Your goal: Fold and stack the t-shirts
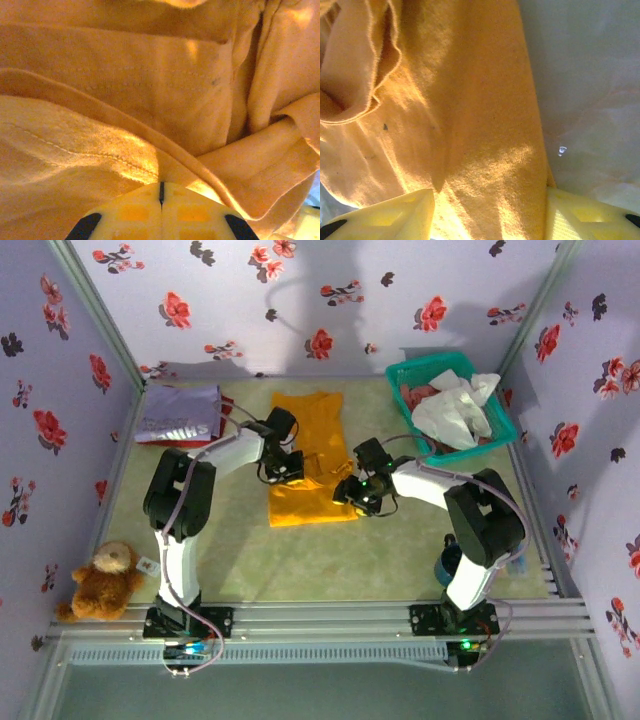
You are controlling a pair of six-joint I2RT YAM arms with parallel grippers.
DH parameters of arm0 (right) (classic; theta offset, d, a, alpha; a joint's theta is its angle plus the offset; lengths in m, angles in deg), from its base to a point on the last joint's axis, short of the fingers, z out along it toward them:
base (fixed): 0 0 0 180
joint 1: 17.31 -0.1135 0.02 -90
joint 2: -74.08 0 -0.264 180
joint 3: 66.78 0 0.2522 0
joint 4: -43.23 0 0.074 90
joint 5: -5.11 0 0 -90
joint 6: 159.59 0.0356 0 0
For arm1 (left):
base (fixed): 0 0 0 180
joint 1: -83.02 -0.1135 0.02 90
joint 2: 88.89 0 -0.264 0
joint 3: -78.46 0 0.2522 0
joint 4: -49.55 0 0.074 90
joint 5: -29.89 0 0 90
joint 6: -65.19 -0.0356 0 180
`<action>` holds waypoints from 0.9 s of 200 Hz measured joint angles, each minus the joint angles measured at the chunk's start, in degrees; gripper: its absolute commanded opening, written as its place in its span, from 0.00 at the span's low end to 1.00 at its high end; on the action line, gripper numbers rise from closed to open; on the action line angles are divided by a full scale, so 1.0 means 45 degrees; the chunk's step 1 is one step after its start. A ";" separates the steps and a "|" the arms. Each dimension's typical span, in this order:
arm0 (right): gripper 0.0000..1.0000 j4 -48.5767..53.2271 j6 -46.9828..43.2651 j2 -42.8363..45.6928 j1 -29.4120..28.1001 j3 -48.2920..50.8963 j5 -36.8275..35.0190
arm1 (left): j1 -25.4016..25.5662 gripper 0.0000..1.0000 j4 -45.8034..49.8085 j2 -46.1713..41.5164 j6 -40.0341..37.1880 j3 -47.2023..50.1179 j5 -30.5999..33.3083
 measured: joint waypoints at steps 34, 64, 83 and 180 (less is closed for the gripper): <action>0.56 -0.0238 0.0000 0.0083 0.0000 0.0223 -0.0005 | -0.0126 0.20 0.0005 -0.0039 -0.0073 -0.0010 0.0301; 0.56 -0.0379 0.0000 0.0107 0.0000 0.0306 0.0000 | -0.0058 0.43 0.0583 -0.0044 -0.1146 -0.0743 0.0457; 0.56 -0.0398 0.0000 0.0107 0.0000 0.0311 0.0000 | 0.0151 0.48 0.1030 -0.0044 -0.2157 -0.1593 0.0685; 0.56 -0.0408 -0.0005 0.0107 0.0000 0.0316 0.0005 | 0.1020 0.54 0.3235 0.1496 -0.4041 -0.3526 0.1826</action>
